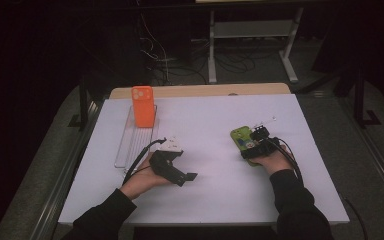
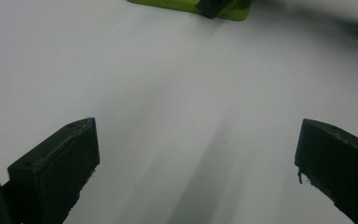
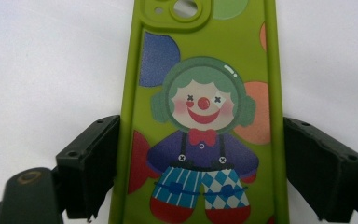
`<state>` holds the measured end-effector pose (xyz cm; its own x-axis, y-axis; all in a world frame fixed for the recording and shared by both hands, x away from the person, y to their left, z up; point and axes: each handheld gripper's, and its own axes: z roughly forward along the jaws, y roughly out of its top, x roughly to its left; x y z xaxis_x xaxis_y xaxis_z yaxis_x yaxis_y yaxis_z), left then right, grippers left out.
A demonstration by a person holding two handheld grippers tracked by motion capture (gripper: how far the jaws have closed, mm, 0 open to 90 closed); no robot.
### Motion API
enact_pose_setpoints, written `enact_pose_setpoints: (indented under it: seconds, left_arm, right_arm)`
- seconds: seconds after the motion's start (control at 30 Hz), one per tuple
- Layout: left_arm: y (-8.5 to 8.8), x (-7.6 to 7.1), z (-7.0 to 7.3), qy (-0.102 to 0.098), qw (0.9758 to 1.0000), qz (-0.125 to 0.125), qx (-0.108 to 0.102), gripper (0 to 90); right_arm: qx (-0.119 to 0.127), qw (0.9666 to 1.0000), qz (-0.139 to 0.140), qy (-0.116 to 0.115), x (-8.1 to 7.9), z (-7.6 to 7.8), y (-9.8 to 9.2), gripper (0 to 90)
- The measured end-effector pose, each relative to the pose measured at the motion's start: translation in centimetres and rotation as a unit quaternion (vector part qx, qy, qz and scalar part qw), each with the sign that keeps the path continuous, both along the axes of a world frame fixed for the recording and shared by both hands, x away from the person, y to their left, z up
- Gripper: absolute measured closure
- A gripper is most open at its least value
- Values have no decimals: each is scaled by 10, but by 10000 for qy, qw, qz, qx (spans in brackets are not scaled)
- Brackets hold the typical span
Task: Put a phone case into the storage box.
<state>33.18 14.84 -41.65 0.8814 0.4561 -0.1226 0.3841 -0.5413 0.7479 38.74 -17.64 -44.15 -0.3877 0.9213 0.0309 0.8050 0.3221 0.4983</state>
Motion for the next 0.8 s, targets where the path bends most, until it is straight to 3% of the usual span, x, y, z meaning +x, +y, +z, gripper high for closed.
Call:
enact_pose_setpoints:
  seconds: [0.37, 0.53, 0.8]
  left_arm:
    - [0, 0, 0, -9, 10000, 8, -2, 0]
    - [0, 1, 1, 1, 10000, 35, -43, 0]
    - [-2, 8, 10, 50, 9999, -27, -84, 0]
  right_arm:
    - [29, 10000, 53, 44, 1, 2, -2, 156]
    - [109, 9998, 164, -61, 0, 10, -6, 155]
    - [236, 9967, 758, -185, -1, 29, -8, 155]
